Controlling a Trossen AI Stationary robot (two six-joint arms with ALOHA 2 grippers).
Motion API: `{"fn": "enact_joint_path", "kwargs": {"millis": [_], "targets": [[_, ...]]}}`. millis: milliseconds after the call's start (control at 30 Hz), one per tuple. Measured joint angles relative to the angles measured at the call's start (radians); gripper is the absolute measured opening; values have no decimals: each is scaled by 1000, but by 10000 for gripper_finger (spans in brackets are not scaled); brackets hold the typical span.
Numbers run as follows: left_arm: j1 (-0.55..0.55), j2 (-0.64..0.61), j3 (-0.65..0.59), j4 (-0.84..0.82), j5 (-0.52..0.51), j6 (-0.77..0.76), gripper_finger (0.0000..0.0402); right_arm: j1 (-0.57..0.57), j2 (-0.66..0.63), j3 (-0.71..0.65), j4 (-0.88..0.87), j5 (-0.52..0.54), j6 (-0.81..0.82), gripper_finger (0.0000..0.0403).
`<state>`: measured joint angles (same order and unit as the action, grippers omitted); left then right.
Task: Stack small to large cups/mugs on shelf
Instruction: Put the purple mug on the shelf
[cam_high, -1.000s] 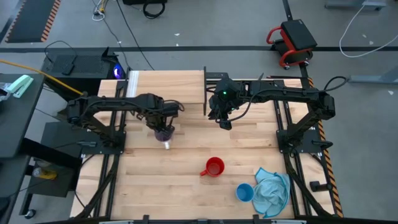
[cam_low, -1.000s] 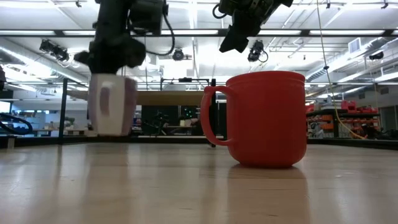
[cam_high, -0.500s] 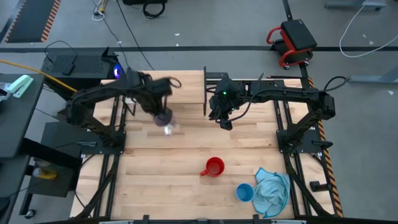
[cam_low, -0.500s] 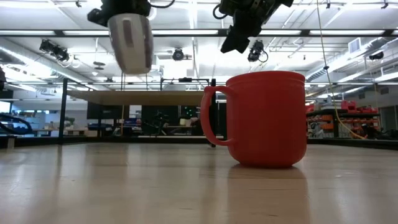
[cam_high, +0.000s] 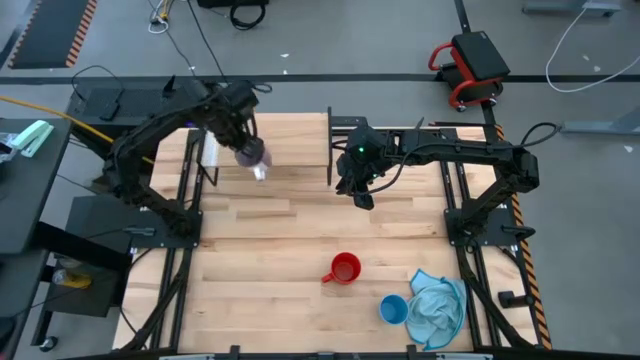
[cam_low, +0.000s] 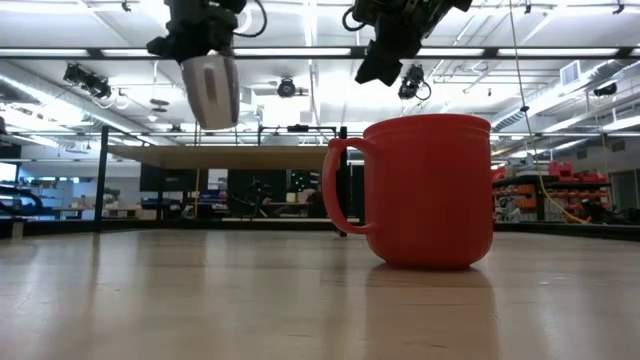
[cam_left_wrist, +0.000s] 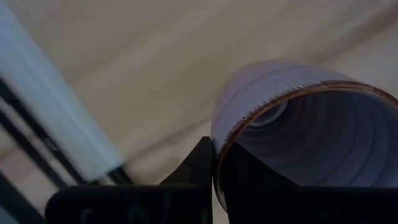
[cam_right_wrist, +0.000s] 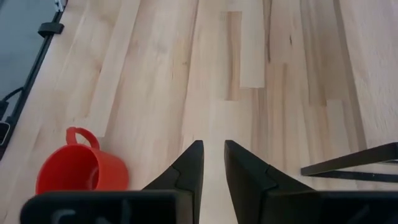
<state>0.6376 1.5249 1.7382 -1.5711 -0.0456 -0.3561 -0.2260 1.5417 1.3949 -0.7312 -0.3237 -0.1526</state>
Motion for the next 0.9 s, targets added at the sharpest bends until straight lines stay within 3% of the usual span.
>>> {"fn": "enact_joint_path", "kwargs": {"millis": [300,567,900], "targets": [[177,0,29,0,-81,265,19,0,0,0,165,0,154,65],[320,-1,106,0,-91,344,19,0,0,0,201,37,195,55],[346,97,106,1,-52,423,19,28,38,0,208,33,186,55]]}}
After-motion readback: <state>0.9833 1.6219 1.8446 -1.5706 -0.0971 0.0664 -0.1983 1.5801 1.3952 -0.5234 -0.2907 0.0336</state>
